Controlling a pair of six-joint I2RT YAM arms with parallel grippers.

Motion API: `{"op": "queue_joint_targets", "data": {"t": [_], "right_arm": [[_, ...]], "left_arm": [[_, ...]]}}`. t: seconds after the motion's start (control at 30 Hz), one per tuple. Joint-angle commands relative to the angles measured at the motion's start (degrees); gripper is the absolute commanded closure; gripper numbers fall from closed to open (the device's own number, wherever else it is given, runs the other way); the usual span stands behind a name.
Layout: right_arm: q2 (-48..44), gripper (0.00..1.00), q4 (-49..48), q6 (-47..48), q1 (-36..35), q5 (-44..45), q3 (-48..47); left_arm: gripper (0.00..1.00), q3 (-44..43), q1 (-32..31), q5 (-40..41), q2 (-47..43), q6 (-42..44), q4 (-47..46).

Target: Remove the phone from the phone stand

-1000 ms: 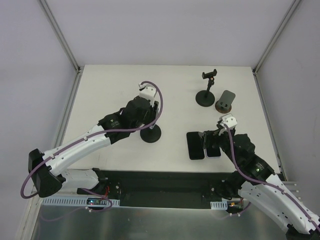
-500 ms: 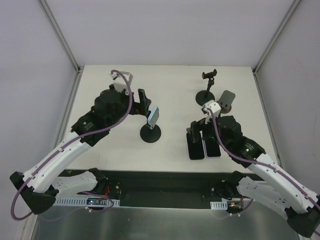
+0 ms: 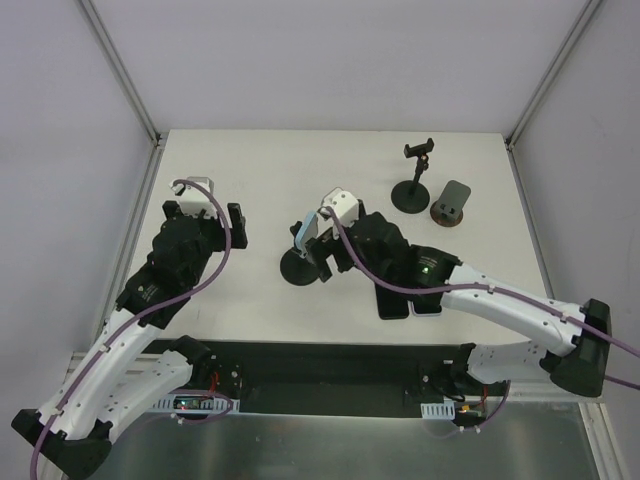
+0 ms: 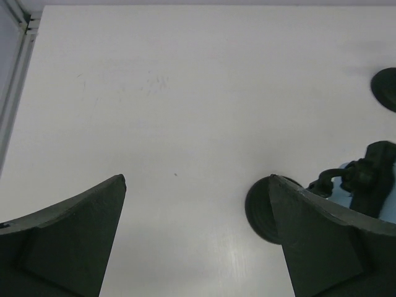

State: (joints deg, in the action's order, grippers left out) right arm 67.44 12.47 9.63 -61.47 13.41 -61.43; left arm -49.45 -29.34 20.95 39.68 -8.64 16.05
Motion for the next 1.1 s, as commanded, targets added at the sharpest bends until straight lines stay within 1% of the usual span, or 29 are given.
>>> {"op": "queue_joint_targets", "data": {"t": [0.0, 0.07, 0.1, 0.3, 0.4, 0.5, 0.63, 0.7, 0.87, 1.07], "right_arm": [[6.80, 0.04, -5.08, -0.14, -4.69, 10.29, -8.16], [8.93, 0.04, -6.84, 0.30, -5.85, 13.03, -9.58], [10.76, 0.04, -7.63, 0.39, -6.46, 15.83, -10.02], [15.96, 0.04, -11.41, 0.21, -6.64, 25.06, -11.70], [16.58, 0.04, -12.12, 1.44, -6.64, 27.97, -11.43], [15.53, 0.04, -12.12, 2.59, -6.38, 28.95, -10.12], [12.81, 0.01, -11.77, 2.76, -5.15, 28.52, -7.74], [11.14, 0.01, -11.15, 1.89, -4.01, 27.55, -6.60], [9.12, 0.07, -9.13, -0.31, -1.20, 23.26, -5.72], [9.20, 0.16, -7.81, -3.12, 0.65, 18.15, -5.72]], "left_arm": [[0.03, 1.90, 0.78, 6.81, -0.92, 4.95, -0.94], [0.03, 2.17, 0.95, 7.09, -1.01, 4.87, -1.11], [0.04, 2.25, 1.13, 6.13, -1.10, 4.78, -0.94], [0.05, 2.34, 1.66, 5.77, -0.66, 4.78, -0.94], [0.05, 2.34, 1.83, 5.33, -0.75, 4.78, -0.94], [0.05, 2.52, 2.10, 4.98, -0.92, 4.95, -1.02], [0.05, 2.61, 2.36, 4.37, -0.83, 5.57, -1.11], [0.03, 2.78, 2.62, 2.44, -0.83, 5.92, -1.29], [0.02, 3.31, 2.71, -3.80, -0.66, 6.71, -2.17], [0.01, 4.89, 2.80, -14.96, -0.83, 9.87, -4.80]]}}
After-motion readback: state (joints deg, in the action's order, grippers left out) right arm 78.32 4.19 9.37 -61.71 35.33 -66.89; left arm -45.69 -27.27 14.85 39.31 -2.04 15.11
